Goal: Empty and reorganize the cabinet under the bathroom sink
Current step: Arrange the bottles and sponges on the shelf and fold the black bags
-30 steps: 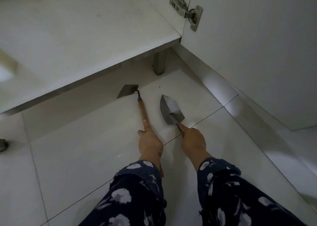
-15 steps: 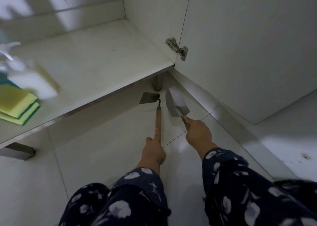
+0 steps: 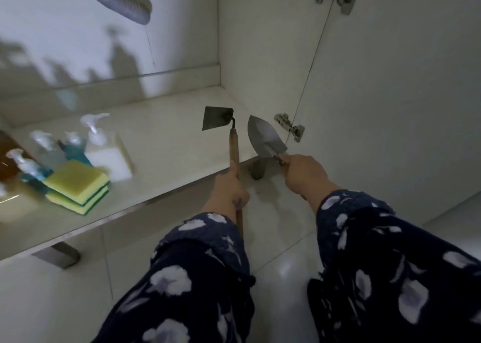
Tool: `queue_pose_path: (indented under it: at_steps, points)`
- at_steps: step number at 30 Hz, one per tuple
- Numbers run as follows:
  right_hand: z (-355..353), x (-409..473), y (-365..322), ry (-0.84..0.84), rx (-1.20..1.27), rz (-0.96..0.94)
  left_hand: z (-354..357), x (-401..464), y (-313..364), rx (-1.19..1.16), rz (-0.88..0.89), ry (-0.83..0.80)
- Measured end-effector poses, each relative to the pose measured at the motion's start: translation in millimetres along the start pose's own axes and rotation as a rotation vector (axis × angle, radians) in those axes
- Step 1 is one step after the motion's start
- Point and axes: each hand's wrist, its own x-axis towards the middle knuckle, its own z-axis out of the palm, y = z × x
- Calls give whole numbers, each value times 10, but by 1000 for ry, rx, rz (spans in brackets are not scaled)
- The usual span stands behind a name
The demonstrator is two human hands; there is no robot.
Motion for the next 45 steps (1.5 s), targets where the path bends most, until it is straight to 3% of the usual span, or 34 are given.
queue_pose_path:
  at_steps: [12, 16, 25, 36, 45]
  points:
    - [152, 1857, -649, -83, 11, -163, -789, 1729, -42, -34, -51, 138]
    - [241, 2395, -772, -115, -1, -142, -901, 2226, 60, -145, -85, 158]
    - [418, 3478, -808, -37, -56, -177, -892, 3090, 282, -293, -127, 158]
    - [486, 3988, -963, 26, -15, -103, -804, 3729, 405, -219, -120, 297]
    - [463, 4017, -858, -54, 47, -141, -700, 3686, 437, -257, -100, 331]
